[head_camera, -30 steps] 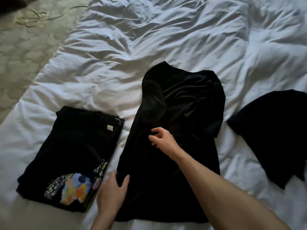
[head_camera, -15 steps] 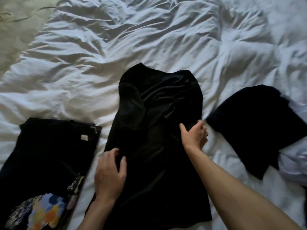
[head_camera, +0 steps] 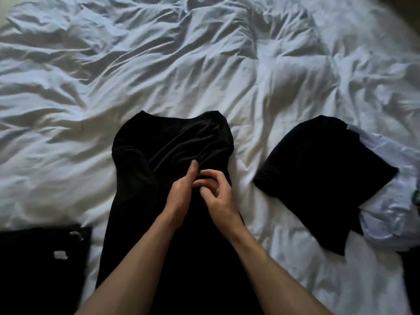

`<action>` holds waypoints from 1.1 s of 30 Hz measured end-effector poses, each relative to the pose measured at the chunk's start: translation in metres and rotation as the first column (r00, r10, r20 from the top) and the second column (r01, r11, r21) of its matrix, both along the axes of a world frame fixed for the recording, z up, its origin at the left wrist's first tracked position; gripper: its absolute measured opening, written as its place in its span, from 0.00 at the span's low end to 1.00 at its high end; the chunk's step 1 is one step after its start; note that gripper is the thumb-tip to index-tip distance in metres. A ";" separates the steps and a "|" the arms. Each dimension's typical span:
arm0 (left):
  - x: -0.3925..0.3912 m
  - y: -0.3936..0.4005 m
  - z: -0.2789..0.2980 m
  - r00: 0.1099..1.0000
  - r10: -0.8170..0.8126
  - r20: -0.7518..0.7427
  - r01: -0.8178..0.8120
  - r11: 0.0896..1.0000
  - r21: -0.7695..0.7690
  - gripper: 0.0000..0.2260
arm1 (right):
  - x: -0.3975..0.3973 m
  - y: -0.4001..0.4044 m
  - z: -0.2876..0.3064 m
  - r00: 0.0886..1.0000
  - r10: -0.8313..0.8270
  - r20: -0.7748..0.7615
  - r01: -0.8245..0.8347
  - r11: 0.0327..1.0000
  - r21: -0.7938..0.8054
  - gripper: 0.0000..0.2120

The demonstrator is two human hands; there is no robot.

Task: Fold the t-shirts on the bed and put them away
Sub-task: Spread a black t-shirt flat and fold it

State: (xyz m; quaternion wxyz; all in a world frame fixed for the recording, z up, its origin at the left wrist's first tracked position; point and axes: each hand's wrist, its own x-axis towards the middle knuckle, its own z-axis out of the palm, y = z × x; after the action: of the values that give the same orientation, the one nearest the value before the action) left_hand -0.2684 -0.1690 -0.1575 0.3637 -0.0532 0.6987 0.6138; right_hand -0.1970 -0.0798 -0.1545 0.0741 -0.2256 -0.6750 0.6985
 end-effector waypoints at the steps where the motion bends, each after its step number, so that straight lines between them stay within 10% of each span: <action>1: -0.001 -0.002 -0.001 0.998 -0.054 -0.020 0.054 0.998 -0.011 0.27 | -0.002 0.005 0.000 1.000 0.028 -0.005 -0.028 0.992 -0.126 0.17; 4: -0.010 -0.008 -0.008 0.998 -0.004 -0.069 0.004 1.000 0.004 0.14 | -0.007 0.017 -0.004 0.996 0.047 0.076 -0.027 0.970 -0.243 0.16; 8: -0.039 -0.011 -0.011 0.882 0.378 0.283 -0.431 0.889 0.157 0.16 | -0.026 0.051 -0.021 0.875 -0.439 0.204 0.347 0.862 0.370 0.13; 11: -0.054 -0.015 -0.013 0.761 0.492 0.423 -0.610 0.764 0.208 0.16 | -0.052 0.070 -0.032 0.850 -0.292 0.439 0.138 0.927 0.349 0.27; 14: -0.055 -0.029 -0.030 0.838 0.481 0.258 -0.502 0.865 0.018 0.11 | -0.062 0.072 -0.038 0.867 -0.097 0.489 0.021 0.987 0.159 0.16; 19: -0.052 -0.048 -0.032 0.972 0.028 -0.231 -0.113 0.926 -0.360 0.08 | -0.046 0.084 -0.033 0.872 -0.366 0.326 0.196 0.869 0.454 0.13; 24: -0.096 -0.057 -0.019 0.617 0.016 -0.787 -0.482 0.799 -0.361 0.09 | -0.070 0.098 -0.031 0.839 -0.408 0.361 0.304 0.900 0.312 0.11; 28: -0.167 -0.071 -0.033 0.835 0.152 -0.530 -0.446 0.750 -0.488 0.26 | -0.136 0.118 -0.032 0.881 -0.292 0.373 0.199 0.943 0.268 0.34; 33: -0.219 -0.056 -0.037 0.936 0.102 -0.338 -0.244 0.879 -0.410 0.15 | -0.197 0.127 -0.045 0.941 -0.187 0.281 0.164 0.981 0.101 0.18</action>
State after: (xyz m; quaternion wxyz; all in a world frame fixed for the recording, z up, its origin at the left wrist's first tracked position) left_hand -0.4876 -0.2246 -0.1943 0.1718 -0.1023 0.8605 0.4685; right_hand -0.3937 0.0471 -0.1994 0.0452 -0.3816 -0.6820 0.6223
